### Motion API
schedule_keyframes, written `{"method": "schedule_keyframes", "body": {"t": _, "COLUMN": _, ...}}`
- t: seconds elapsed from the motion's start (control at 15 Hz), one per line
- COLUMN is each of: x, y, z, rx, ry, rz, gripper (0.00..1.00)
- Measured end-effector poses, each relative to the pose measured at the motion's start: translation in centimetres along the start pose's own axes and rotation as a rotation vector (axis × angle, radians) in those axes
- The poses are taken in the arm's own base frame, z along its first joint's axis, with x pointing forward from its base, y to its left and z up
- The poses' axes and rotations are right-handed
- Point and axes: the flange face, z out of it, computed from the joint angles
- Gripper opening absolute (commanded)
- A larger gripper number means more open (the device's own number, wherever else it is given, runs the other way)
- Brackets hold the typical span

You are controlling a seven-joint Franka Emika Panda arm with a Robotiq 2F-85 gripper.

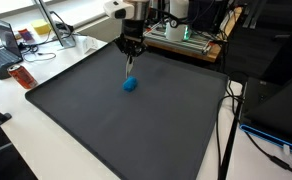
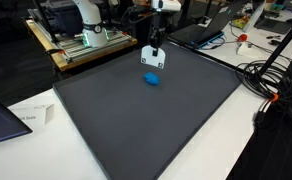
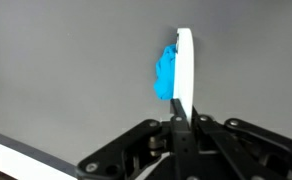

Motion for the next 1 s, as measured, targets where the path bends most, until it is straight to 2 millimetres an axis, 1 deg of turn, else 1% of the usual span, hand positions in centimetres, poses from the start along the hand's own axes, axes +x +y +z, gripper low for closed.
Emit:
{"method": "schedule_keyframes", "body": {"t": 0.53, "x": 1.9, "y": -0.5, "z": 3.2, "rx": 0.013, "ry": -0.034, "rz": -0.019, "gripper": 0.01}}
{"method": "schedule_keyframes", "body": {"t": 0.87, "x": 2.6, "y": -0.4, "z": 5.2, "rx": 0.019, "ry": -0.057, "rz": -0.023, "gripper": 0.01}}
{"method": "schedule_keyframes", "body": {"t": 1.0, "x": 2.9, "y": -0.2, "z": 5.6, "rx": 0.019, "ry": -0.059, "rz": -0.022, "gripper": 0.01}}
